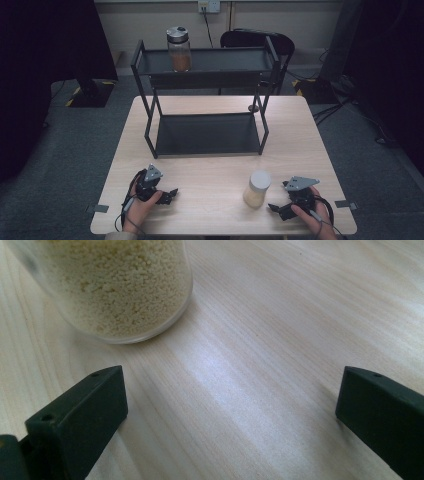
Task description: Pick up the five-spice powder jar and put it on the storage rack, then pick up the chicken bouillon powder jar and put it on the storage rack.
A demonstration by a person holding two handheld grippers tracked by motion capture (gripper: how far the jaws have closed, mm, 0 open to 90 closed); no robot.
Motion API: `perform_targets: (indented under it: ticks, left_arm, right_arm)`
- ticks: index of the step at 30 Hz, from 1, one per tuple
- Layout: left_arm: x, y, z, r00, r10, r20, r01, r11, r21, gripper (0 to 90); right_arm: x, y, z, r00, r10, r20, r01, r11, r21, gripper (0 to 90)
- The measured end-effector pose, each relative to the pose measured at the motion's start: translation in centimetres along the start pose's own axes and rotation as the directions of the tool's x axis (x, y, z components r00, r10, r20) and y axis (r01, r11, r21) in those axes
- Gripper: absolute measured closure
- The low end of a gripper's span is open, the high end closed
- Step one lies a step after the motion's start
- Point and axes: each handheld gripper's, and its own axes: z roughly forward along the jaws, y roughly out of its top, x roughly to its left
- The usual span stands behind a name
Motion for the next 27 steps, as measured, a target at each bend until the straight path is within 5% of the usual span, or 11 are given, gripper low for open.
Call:
perform_targets:
  ticks: [16,20,27]
  left_arm:
    - [-0.1,-0.1,0.0,1.0,-0.005,-0.004,0.005,1.0,-0.002,0.0]
    - [-0.1,-0.1,0.0,1.0,-0.005,-0.004,0.005,1.0,-0.002,0.0]
    - [-0.1,-0.1,0.0,1.0,-0.005,-0.004,0.005,1.0,-0.002,0.0]
  right_arm:
    - [0.0,0.2,0.1,1.0,0.002,-0.001,-0.002,1.0,0.003,0.0]
    - [-0.3,1.3,0.0,0.9998,0.004,-0.02,-0.003,0.999,0.042,1.5]
    - [-0.5,2.0,-0.7,0.9981,0.002,-0.062,-0.002,1.0,0.003,1.6]
